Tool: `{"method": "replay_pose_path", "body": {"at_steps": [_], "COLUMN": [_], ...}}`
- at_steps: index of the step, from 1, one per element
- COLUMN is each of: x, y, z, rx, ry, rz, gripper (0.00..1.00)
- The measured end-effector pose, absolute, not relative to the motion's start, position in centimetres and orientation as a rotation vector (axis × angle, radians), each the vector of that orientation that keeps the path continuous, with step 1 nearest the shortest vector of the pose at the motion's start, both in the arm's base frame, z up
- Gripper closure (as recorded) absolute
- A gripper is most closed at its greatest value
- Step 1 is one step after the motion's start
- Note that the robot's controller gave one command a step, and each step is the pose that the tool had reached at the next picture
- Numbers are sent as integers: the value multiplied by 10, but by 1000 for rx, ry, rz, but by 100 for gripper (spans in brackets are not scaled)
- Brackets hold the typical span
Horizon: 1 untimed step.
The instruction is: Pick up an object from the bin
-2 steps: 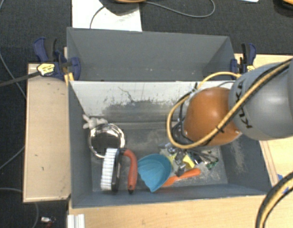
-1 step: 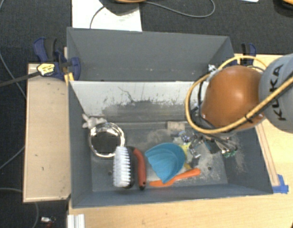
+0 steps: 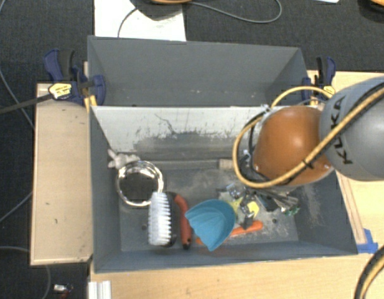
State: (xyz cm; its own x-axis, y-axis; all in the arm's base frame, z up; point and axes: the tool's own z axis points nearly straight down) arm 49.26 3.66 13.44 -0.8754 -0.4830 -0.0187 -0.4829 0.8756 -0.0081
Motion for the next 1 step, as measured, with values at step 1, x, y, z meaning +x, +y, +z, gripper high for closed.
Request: {"method": "replay_pose_path", "body": {"at_steps": [1], "x": [492], "y": [37], "z": [109], "rx": [-787], "ry": [3021], "rz": [-5], "gripper": [100]}}
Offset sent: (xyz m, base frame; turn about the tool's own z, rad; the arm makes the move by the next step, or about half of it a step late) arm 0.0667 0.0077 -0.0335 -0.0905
